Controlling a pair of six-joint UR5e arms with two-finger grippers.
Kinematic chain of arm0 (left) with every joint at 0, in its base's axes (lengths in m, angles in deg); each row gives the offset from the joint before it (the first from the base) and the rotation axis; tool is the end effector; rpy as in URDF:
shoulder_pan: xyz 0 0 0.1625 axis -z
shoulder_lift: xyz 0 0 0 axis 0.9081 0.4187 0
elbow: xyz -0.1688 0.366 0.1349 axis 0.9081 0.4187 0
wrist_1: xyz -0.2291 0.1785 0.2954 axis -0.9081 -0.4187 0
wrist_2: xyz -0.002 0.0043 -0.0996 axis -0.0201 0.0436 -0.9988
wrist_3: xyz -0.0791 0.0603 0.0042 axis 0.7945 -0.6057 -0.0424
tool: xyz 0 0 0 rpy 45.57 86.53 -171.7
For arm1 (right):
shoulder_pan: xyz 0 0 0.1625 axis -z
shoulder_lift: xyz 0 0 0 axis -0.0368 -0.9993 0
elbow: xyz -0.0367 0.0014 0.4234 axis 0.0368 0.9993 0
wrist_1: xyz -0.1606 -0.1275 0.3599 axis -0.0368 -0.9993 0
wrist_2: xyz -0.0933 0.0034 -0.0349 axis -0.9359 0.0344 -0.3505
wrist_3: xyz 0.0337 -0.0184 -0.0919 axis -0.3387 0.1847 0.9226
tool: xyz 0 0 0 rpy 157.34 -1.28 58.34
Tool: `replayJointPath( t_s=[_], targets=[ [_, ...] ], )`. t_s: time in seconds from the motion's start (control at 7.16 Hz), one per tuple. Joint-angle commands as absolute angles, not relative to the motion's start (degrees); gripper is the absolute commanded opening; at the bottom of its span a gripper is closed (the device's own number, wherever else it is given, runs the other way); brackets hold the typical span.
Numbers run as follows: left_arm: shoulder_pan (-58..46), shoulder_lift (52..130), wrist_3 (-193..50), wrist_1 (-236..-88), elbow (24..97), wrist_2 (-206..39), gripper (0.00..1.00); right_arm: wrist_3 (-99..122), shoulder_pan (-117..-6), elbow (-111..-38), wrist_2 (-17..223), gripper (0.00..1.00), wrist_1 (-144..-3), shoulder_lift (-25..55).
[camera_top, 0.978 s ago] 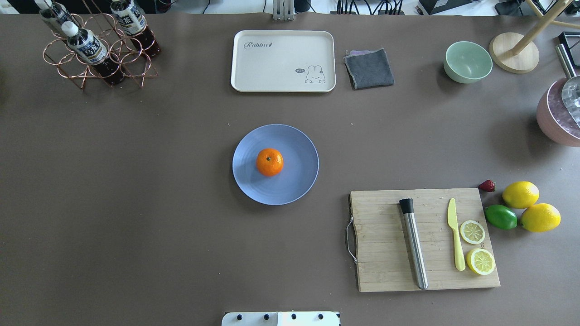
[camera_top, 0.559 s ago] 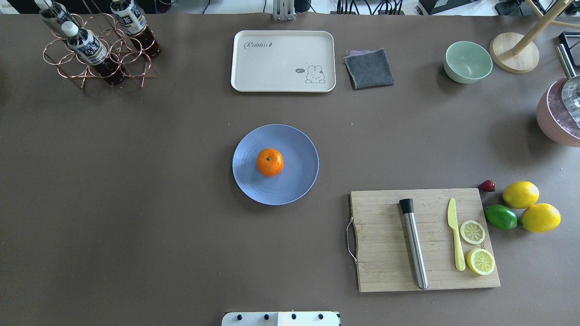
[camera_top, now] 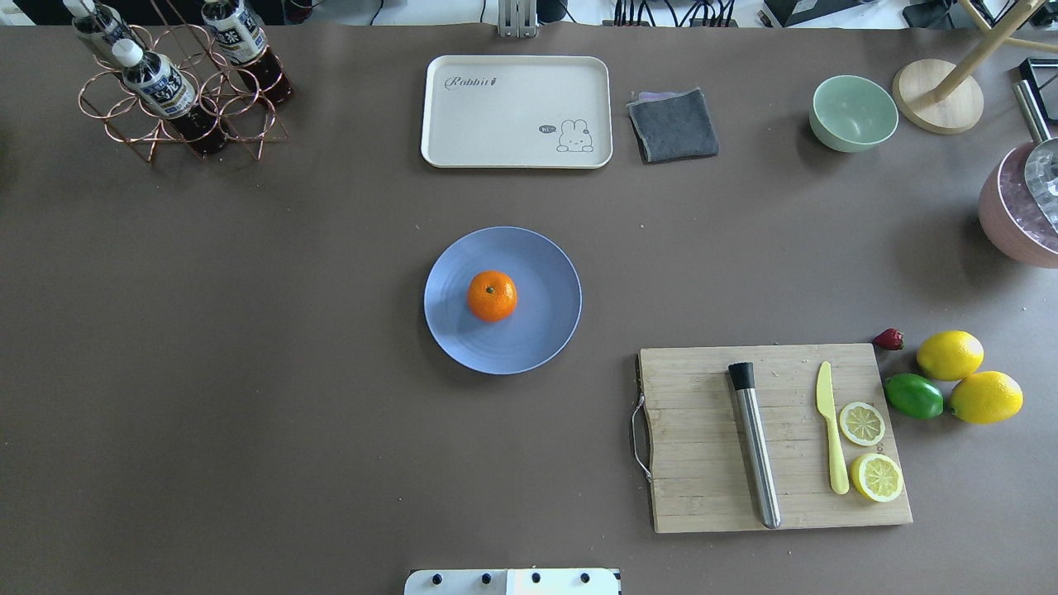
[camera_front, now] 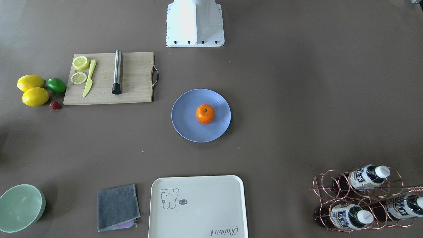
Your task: Pick orange to plate
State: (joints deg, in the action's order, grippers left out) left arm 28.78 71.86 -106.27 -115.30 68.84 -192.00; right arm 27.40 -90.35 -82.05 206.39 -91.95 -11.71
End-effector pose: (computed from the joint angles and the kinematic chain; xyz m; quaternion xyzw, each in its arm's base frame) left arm -0.1025 -0.4663 0.6168 -0.0193 0.3513 0.0972 0.9310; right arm 0.0608 -0.4416 0.6411 -0.0155 -0.3112 -0.0065 0.9502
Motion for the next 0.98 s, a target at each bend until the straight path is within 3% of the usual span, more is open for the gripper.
replayJointPath(
  t_s=[0.0, 0.84],
  targets=[
    [28.8, 71.94, -106.36, -115.45, 69.13, -192.01, 0.98, 27.4, -90.35, -82.01, 206.39, 1.0, -91.94, -11.73],
    [28.8, 71.85, -106.36, -115.46, 68.43, -192.01, 0.98, 27.4, -90.26, -82.18, 206.65, 1.0, -91.94, -11.64]
  ],
)
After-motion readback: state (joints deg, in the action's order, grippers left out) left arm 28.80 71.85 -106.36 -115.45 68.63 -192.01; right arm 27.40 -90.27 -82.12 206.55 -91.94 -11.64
